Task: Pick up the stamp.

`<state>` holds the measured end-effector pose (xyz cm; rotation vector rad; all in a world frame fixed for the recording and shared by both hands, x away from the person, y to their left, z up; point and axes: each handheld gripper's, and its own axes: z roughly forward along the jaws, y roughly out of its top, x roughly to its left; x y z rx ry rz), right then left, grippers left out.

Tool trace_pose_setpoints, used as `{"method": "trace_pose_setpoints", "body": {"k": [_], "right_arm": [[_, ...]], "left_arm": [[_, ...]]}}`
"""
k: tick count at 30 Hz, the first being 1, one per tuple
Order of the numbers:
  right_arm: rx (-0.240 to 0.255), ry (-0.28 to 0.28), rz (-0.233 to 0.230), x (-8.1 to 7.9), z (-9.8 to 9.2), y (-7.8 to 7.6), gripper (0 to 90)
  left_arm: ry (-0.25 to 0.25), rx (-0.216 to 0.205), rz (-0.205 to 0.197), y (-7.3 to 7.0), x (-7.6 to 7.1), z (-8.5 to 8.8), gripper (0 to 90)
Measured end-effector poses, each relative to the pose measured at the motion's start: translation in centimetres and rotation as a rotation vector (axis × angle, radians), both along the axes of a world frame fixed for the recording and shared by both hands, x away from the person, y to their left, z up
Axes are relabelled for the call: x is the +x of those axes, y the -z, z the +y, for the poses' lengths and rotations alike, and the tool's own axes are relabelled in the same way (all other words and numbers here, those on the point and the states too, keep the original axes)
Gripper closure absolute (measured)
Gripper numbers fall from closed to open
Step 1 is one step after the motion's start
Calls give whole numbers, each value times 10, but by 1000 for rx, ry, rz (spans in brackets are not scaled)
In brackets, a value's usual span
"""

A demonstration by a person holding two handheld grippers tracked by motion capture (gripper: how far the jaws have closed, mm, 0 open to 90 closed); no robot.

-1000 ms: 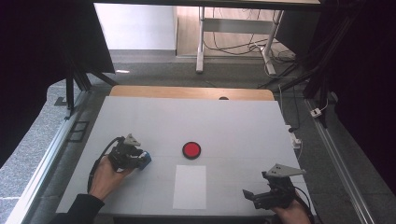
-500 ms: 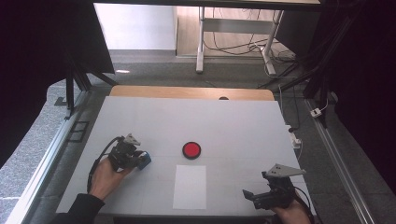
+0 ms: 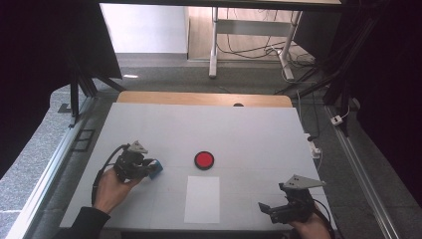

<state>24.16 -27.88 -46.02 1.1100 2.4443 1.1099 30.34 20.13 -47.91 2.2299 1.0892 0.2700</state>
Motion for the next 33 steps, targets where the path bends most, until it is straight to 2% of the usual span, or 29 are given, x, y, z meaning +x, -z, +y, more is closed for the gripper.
{"method": "trace_pose_setpoints", "body": {"k": [5,11,14,21,33], "right_arm": [[3,-1,0,0,0,0,0],[4,0,-1,0,0,0,0],[3,0,-1,0,0,0,0],[4,-3,-1,0,0,0,0],[2,-5,-2,0,0,0,0]], "left_arm": [[25,-29,-26,-6,-3,-2,704],[83,-89,-59,-14,-7,-4,703],[93,-94,-67,-16,-8,-4,703],[135,-139,-87,-25,-12,-6,704],[216,-154,-123,-42,-18,-23,704]]}}
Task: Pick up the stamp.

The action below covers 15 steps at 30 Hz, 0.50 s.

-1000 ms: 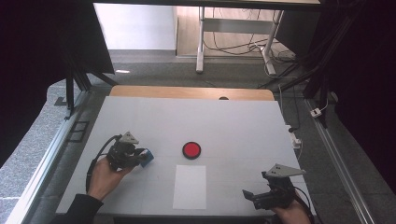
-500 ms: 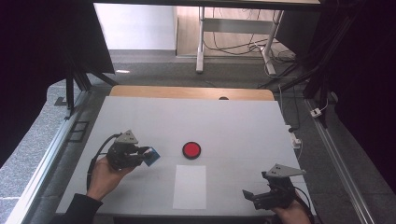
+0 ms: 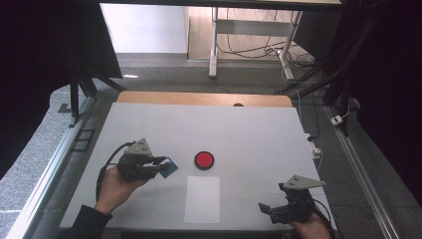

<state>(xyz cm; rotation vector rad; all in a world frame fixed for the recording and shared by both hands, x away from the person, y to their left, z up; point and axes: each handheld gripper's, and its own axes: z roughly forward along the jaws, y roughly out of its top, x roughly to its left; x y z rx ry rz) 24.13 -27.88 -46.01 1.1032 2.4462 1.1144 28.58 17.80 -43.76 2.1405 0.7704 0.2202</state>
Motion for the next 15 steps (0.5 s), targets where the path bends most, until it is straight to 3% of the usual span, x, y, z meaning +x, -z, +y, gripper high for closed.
{"method": "trace_pose_setpoints", "body": {"k": [15], "right_arm": [[-5,-5,-3,-1,0,0,0]], "left_arm": [[94,-46,11,-10,7,-22,704]]}}
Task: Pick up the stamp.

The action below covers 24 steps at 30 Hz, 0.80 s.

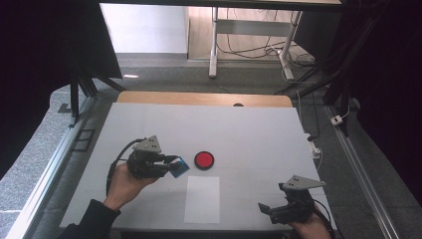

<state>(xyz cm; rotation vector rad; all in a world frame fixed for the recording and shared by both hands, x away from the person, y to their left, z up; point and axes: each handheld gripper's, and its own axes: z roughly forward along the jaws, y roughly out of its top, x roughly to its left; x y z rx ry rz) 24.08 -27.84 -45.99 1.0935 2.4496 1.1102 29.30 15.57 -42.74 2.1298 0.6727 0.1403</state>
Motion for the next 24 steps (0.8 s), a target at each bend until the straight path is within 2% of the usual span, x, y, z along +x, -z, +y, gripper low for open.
{"method": "trace_pose_setpoints", "body": {"k": [24], "right_arm": [[10,0,4,1,-1,0,0]], "left_arm": [[151,-106,-10,-12,1,-33,704]]}}
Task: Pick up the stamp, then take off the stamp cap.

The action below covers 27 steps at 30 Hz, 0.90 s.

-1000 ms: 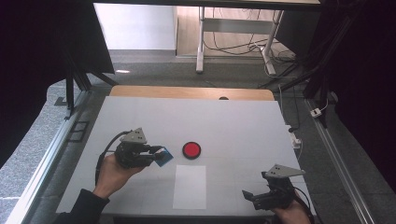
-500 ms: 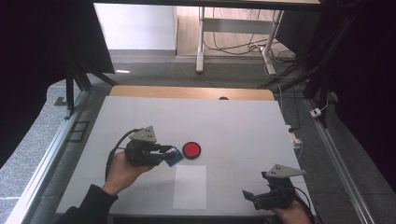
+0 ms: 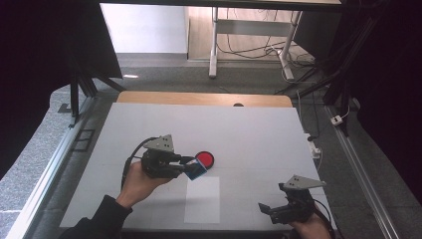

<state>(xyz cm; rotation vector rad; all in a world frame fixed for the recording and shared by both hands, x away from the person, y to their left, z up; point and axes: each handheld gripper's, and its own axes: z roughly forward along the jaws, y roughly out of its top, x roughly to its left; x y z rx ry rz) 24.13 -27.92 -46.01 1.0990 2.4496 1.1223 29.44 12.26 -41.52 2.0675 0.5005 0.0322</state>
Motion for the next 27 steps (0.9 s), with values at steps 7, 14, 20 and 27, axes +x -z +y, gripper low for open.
{"method": "trace_pose_setpoints", "body": {"k": [7,14,20,27], "right_arm": [[6,3,3,0,-1,0,0],[4,1,-14,-2,0,-2,0],[14,-16,-54,-4,1,-5,0],[23,-43,-69,-5,5,-7,0]], "left_arm": [[15,17,-7,0,-4,-6,704],[22,12,-6,1,-6,-4,704],[23,15,-9,2,-7,-4,704],[22,17,-8,3,-6,-4,703]]}}
